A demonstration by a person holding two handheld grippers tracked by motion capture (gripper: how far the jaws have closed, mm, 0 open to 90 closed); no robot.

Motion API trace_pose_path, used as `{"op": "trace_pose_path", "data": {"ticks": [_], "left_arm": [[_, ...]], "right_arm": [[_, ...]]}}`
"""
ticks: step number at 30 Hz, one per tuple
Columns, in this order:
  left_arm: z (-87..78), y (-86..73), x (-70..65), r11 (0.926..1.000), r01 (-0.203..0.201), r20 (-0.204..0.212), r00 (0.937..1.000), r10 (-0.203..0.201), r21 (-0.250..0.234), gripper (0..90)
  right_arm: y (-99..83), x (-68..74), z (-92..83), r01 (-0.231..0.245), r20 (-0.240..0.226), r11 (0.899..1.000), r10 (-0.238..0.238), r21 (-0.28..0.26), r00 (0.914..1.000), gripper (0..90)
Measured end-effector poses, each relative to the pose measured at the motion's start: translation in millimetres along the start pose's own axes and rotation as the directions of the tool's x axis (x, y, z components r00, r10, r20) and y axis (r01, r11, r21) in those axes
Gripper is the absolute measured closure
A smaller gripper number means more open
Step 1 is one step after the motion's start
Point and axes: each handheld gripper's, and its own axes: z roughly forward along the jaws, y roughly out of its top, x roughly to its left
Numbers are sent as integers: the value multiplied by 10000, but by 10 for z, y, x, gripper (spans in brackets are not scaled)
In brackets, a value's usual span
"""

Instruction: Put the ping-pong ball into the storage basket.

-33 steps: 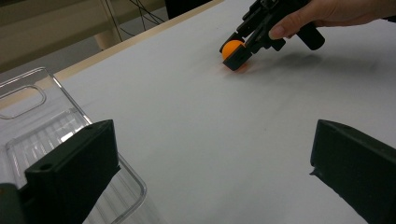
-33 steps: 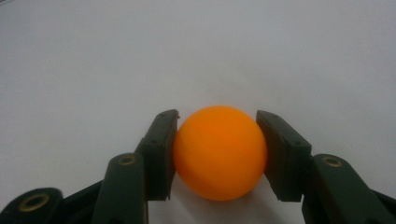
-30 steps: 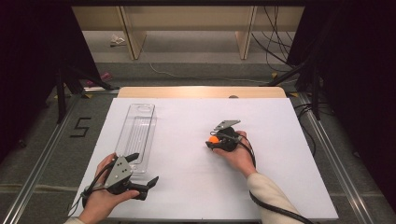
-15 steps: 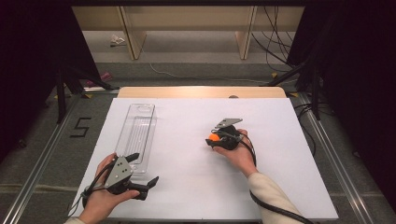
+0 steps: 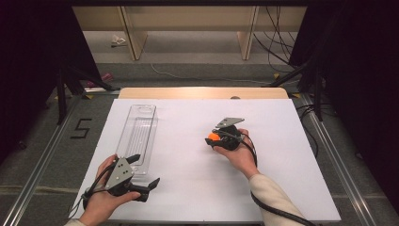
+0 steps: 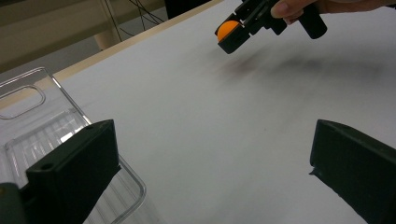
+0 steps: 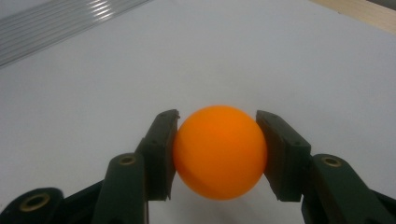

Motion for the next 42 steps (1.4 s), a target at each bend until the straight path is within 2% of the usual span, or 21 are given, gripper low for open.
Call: {"op": "trace_pose_path", "data": {"ticks": [9,42], "left_arm": [[0,-1,0,10000,-9,0,10000,9,5,10],[3,-5,-3,10000,-20,17,10000,20,25,19]], "right_arm": [[46,33,-26,22,-77,9998,-24,-216,10000,514],[177,179,-49,245,-350,9987,-261,-450,9990,514]]}}
